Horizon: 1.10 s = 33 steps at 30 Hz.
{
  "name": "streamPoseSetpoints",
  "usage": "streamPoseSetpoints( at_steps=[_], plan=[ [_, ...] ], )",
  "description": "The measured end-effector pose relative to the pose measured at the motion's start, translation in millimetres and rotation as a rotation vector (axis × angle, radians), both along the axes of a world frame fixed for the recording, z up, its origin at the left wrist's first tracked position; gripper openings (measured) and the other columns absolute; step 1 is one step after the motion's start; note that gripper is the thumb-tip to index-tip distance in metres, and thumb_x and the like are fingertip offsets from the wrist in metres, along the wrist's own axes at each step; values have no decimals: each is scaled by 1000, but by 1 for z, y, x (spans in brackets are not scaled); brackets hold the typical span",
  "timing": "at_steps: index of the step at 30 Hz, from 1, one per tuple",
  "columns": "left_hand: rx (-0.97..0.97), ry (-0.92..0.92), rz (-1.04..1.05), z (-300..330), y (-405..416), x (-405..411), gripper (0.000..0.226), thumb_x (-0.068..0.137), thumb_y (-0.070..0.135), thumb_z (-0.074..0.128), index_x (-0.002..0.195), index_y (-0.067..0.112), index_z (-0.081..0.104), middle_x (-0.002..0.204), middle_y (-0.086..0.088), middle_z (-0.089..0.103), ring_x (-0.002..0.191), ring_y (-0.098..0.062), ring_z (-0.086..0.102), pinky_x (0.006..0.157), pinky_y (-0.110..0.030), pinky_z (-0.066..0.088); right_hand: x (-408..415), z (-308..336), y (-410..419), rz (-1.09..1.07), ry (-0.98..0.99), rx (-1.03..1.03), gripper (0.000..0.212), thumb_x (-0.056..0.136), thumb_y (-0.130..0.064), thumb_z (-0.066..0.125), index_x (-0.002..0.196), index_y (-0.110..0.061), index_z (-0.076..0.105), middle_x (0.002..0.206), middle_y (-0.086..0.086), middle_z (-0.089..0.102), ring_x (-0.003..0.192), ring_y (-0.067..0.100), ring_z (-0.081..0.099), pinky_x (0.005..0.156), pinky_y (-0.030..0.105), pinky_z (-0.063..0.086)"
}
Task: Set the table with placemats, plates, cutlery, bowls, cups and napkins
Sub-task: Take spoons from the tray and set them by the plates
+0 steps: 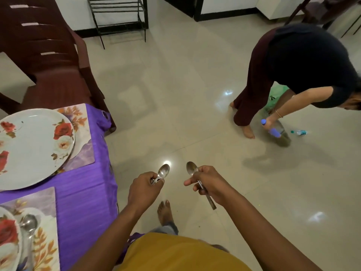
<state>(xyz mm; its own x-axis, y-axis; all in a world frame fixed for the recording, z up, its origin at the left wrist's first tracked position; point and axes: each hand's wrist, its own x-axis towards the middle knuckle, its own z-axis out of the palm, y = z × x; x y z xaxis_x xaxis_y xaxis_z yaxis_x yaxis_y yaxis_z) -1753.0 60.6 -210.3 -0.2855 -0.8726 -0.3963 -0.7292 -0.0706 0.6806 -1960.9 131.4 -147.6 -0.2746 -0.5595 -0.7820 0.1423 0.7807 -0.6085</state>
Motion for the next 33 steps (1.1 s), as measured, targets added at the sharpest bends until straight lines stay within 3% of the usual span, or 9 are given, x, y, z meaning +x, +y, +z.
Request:
streamPoseSetpoints(
  at_steps=[4,6,9,13,18,27,33],
  plan=[
    [4,0,38,7,-38,-14,19,90,30,71,72,32,66,66,9,65,65,-7,62,58,-28,41,-16,-4,-40,-27,-124,-59,24,93,9,55,117,7,60,110,18,77,83,20,73,68,28,52],
    [-8,1,72,12,-56,-20,21,91,30,71,72,34,65,65,11,64,64,-6,61,57,-27,39,-23,-6,-63,-97,-250,-97,28,93,18,48,118,10,58,110,25,75,90,27,76,74,31,59],
    [-17,23,139,13,-81,-27,24,89,30,72,68,36,63,61,13,62,61,-6,59,58,-28,39,-32,-6,-101,-107,-357,-89,25,100,12,47,121,10,60,106,25,75,91,31,75,79,36,63],
    [-27,33,228,16,-119,-38,21,89,32,71,69,34,63,59,16,59,58,-7,55,58,-28,37,-43,-8,-159,50,-265,-87,22,105,-3,51,119,2,67,104,20,77,82,22,71,70,31,58],
    [-46,4,362,16,-168,-53,19,90,28,71,72,31,65,61,10,60,61,-10,58,57,-29,41,-63,-10,-239,174,-227,-135,21,103,-2,52,114,-1,71,97,16,76,81,21,66,66,29,54],
    [-49,-32,686,27,-236,-72,20,94,30,70,77,20,66,68,2,65,67,-14,62,61,-32,44,-80,0,-376,453,-209,-102,20,99,3,55,108,1,73,83,15,62,77,25,63,76,38,62],
    [-41,-26,891,35,-266,-62,35,95,28,69,64,31,53,60,11,55,61,-7,53,56,-27,32,-50,1,-442,690,-203,-65,20,98,3,57,107,-2,75,82,13,63,76,25,64,76,39,63]
  ],
)
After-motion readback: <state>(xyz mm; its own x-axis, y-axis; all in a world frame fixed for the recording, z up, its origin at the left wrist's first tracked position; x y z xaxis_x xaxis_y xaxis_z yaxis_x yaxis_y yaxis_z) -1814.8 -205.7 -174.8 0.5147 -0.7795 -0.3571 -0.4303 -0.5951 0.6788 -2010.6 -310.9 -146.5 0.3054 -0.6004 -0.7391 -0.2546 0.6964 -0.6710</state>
